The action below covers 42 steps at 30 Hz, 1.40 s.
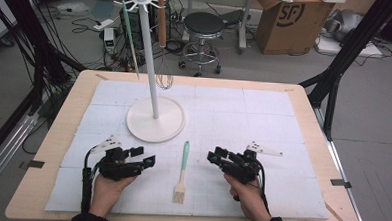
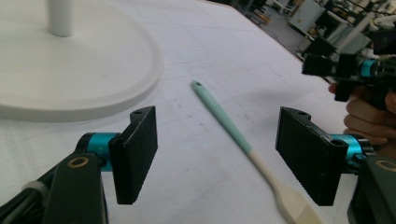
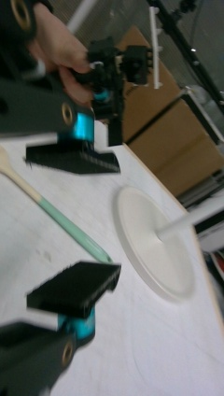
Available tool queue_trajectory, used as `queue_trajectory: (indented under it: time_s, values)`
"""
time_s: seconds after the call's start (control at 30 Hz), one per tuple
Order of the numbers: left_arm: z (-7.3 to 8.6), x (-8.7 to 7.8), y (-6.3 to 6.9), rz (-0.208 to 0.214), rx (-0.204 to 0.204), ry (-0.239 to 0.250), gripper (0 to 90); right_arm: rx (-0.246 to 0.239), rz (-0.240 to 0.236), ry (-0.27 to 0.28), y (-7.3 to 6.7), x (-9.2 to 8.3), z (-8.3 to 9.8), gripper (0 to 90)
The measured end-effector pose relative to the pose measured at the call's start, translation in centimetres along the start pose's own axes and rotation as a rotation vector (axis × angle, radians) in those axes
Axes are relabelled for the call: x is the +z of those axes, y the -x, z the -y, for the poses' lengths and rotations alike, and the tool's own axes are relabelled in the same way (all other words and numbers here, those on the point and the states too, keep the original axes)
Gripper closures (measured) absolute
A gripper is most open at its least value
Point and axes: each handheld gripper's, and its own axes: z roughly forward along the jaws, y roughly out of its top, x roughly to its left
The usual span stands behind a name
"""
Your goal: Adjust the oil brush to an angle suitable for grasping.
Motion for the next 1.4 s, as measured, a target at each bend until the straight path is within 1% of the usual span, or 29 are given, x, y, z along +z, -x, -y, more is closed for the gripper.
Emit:
queue_trajectory:
  time_s: [0.07,0.13,0.17,0.2,0.23,0.33,0.43,0.5,0.53,0.63,0.67,0.73,0.77,0.83,0.9,0.97,1.03,1.1,1.23,1.3,1.33,1.4]
  values:
    - [0.1,-0.7,-0.4,-0.025,0.006,0.007,29.6,0.009,-0.010,-0.054,-0.5,1.2,0.3,59.3]
    - [0.1,-1.1,-0.7,-0.032,0.001,0.015,29.4,0.021,-0.028,-0.103,-0.9,2.5,0.7,70.9]
    - [0.2,-1.3,-0.8,-0.036,0.000,0.022,29.2,0.031,-0.025,-0.127,-1.1,3.1,0.9,74.1]
    - [0.1,-1.4,-0.9,-0.041,0.002,0.023,29.1,0.029,-0.026,-0.153,-1.2,3.8,1.0,78.5]
    - [0.1,-1.5,-0.9,-0.048,0.001,0.024,29.1,0.033,-0.033,-0.173,-1.3,4.3,1.2,81.9]
    - [0.1,-1.5,-0.9,-0.048,0.008,0.022,29.1,0.053,-0.038,-0.247,-1.7,6.1,1.8,89.3]
    - [0.1,-1.4,-0.9,-0.045,0.015,0.016,29.1,0.057,-0.023,-0.311,-2.2,7.6,2.2,89.6]
    - [0.1,-1.3,-0.9,-0.041,0.015,0.011,29.1,0.055,-0.016,-0.340,-2.6,8.4,2.5,89.6]
    - [0.1,-1.3,-0.8,-0.044,0.013,0.011,29.1,0.046,-0.001,-0.357,-2.9,8.7,2.6,89.6]
    - [0.2,-1.3,-0.9,-0.044,0.009,0.013,29.1,0.029,0.002,-0.401,-3.4,9.6,3.0,89.6]
    - [0.2,-1.3,-0.9,-0.043,0.009,0.014,29.1,0.016,0.010,-0.417,-3.7,9.8,3.0,89.6]
    - [0.1,-1.3,-0.9,-0.045,0.010,0.016,29.1,0.011,0.016,-0.433,-3.9,10.1,3.1,89.6]
    - [0.2,-1.3,-1.0,-0.047,0.009,0.017,29.0,0.012,0.034,-0.463,-4.0,10.2,3.2,89.7]
    - [0.2,-1.3,-1.0,-0.049,0.005,0.019,28.9,0.004,0.044,-0.471,-4.0,10.2,3.2,89.8]
    - [0.2,-1.3,-1.1,-0.050,0.005,0.018,28.9,0.008,0.057,-0.489,-4.1,10.0,3.0,89.8]
    - [0.2,-1.3,-1.1,-0.051,0.003,0.019,28.9,-0.010,0.074,-0.502,-4.2,9.8,2.9,89.9]
    - [0.2,-1.3,-1.1,-0.051,0.007,0.018,28.9,-0.043,0.118,-0.520,-4.4,9.5,2.8,89.9]
    - [0.2,-1.3,-1.1,-0.051,0.006,0.017,29.0,-0.047,0.142,-0.526,-4.4,9.0,2.7,89.9]
    - [0.2,-1.3,-1.1,-0.052,0.007,0.017,29.0,-0.064,0.174,-0.535,-4.1,8.3,2.3,89.9]
    - [0.2,-1.2,-1.0,-0.057,0.008,0.017,29.0,-0.065,0.188,-0.536,-3.7,7.8,2.1,89.8]
    - [0.2,-1.2,-1.0,-0.055,0.009,0.017,29.0,-0.056,0.198,-0.536,-3.6,7.6,2.0,89.8]
    - [0.2,-1.1,-1.0,-0.050,0.009,0.015,29.0,-0.054,0.203,-0.528,-3.0,7.0,1.8,89.8]
